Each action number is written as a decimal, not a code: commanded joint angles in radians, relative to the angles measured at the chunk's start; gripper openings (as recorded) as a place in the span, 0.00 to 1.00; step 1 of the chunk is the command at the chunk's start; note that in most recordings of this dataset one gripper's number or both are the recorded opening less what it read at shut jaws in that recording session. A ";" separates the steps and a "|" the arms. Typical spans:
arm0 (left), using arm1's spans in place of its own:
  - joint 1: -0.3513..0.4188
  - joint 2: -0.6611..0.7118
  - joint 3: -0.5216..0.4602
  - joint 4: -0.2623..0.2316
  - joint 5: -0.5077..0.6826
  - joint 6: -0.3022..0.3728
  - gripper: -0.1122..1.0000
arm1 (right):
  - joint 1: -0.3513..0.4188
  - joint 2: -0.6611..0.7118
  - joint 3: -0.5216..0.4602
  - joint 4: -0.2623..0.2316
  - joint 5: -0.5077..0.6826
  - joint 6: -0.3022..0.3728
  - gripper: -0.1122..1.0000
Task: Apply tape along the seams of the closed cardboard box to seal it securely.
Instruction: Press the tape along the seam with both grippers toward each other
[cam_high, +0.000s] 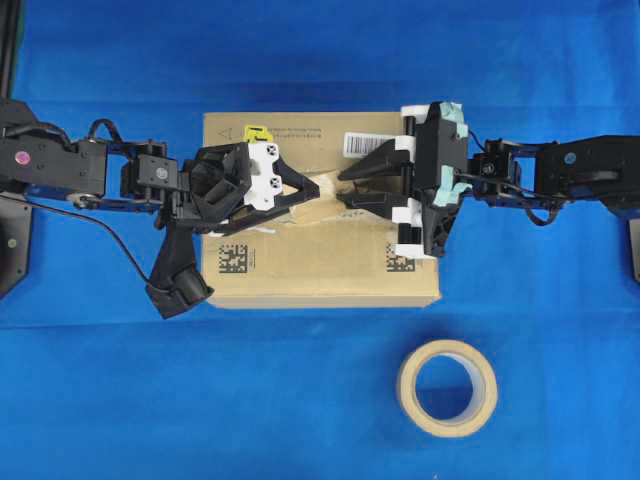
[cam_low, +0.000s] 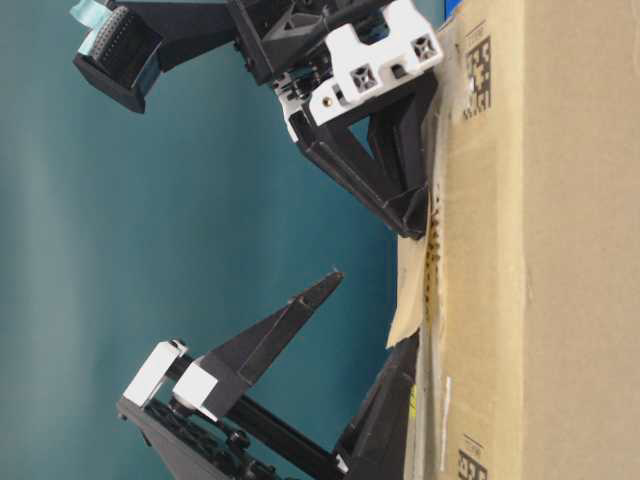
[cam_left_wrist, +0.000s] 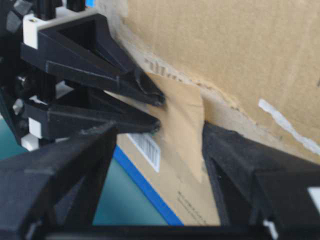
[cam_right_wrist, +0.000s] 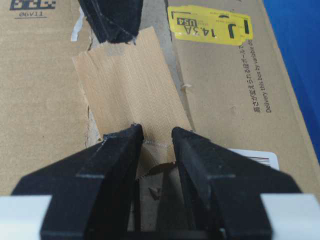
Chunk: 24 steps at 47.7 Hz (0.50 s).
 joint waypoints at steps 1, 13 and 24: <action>0.014 -0.020 -0.018 -0.002 -0.002 -0.003 0.67 | 0.011 -0.008 -0.009 0.002 0.009 -0.002 0.46; 0.029 -0.021 -0.023 -0.002 0.061 -0.003 0.67 | 0.020 -0.008 -0.008 0.009 0.011 -0.002 0.46; 0.043 -0.026 -0.025 -0.002 0.112 -0.003 0.67 | 0.020 -0.008 -0.008 0.026 0.025 -0.002 0.46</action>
